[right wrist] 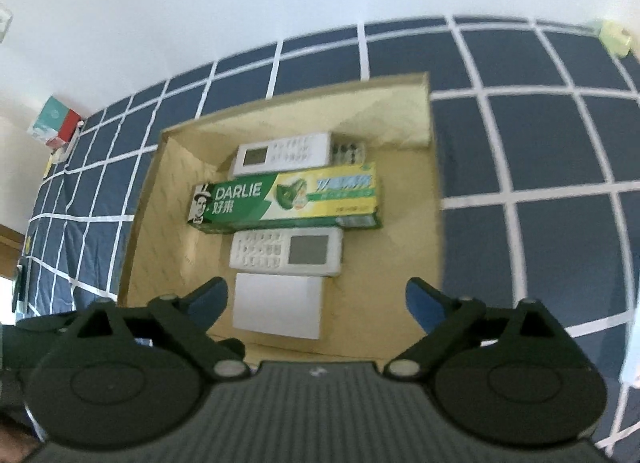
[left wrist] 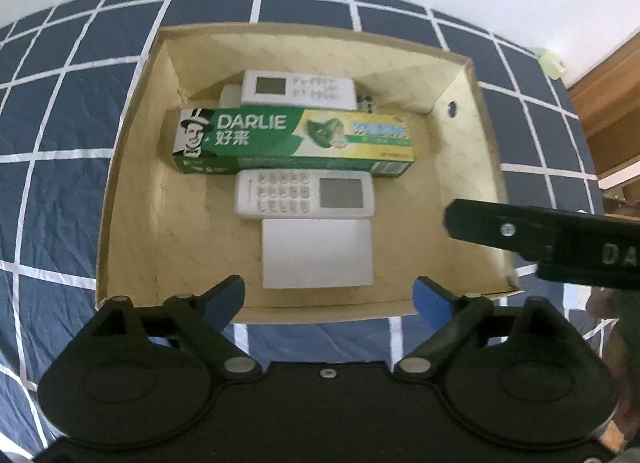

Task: Organize objects
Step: 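Move the right gripper out of the box toward the white power strip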

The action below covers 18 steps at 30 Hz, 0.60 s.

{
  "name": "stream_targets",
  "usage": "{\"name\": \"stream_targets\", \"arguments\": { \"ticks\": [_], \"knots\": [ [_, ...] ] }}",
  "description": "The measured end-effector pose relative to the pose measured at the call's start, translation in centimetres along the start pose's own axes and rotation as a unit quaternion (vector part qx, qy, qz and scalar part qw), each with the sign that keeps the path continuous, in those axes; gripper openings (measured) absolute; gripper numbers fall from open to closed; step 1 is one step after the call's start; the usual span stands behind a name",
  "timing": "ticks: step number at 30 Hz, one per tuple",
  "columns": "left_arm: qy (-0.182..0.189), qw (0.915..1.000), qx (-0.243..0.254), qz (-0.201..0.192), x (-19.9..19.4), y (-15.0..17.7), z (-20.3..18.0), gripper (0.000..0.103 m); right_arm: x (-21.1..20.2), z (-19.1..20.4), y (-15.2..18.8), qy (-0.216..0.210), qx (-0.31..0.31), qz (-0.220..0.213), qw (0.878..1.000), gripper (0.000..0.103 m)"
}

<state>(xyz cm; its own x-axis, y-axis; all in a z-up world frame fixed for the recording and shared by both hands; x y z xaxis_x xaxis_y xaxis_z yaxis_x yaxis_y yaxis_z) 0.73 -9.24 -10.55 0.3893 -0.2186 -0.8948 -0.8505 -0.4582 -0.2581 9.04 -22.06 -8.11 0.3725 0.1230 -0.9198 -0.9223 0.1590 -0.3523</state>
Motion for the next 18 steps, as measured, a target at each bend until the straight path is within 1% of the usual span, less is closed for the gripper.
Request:
{"name": "stream_targets", "arguments": {
  "ticks": [3, 5, 7, 11, 14, 18],
  "knots": [
    [-0.005, 0.9999, 0.009, -0.011, -0.7, 0.1, -1.6, 0.101, -1.5, -1.8, -0.1, 0.008, -0.002, -0.011, 1.000, 0.103],
    [-0.011, 0.9996, 0.016, -0.018, -0.9, 0.2, -2.6, 0.103, -2.3, -3.0, 0.0, 0.012, -0.001, -0.018, 1.000, 0.103],
    [-0.017, 0.9994, 0.020, -0.023, -1.0, 0.2, -3.8, 0.103, -3.3, -4.6, -0.1, 0.016, 0.006, -0.027, 1.000, 0.103],
    [-0.025, 0.9990, 0.021, -0.030, -1.0, 0.4, -6.2, 0.103, -4.7, -7.6, 0.1, 0.015, 0.007, -0.030, 0.999, 0.103],
    [-0.040, 0.9984, 0.012, -0.038, -0.7, 0.7, -8.1, 0.103, -5.6, -10.2, 0.3, 0.015, -0.004, -0.031, 0.999, 0.103],
    [-0.049, 0.9977, -0.006, -0.045, -0.3, 1.6, -10.5, 0.103, -6.4, -13.3, 0.8, 0.010, -0.030, -0.025, 0.999, 0.103]
  ]
}}
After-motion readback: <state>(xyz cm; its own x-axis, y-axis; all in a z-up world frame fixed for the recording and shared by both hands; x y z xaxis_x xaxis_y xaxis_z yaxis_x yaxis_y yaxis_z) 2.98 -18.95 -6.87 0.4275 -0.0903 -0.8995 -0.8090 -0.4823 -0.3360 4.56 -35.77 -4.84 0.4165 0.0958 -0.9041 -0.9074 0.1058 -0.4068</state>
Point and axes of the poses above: each gripper's, at about its wrist camera, not at the fingertips, and x roughly the way its jaws point, z to its left, y to its underside, the point moved 8 cm from there along x, roughly the way its jaws point, and after that the axes turned 11 degrees about y, right-handed, at the moved point
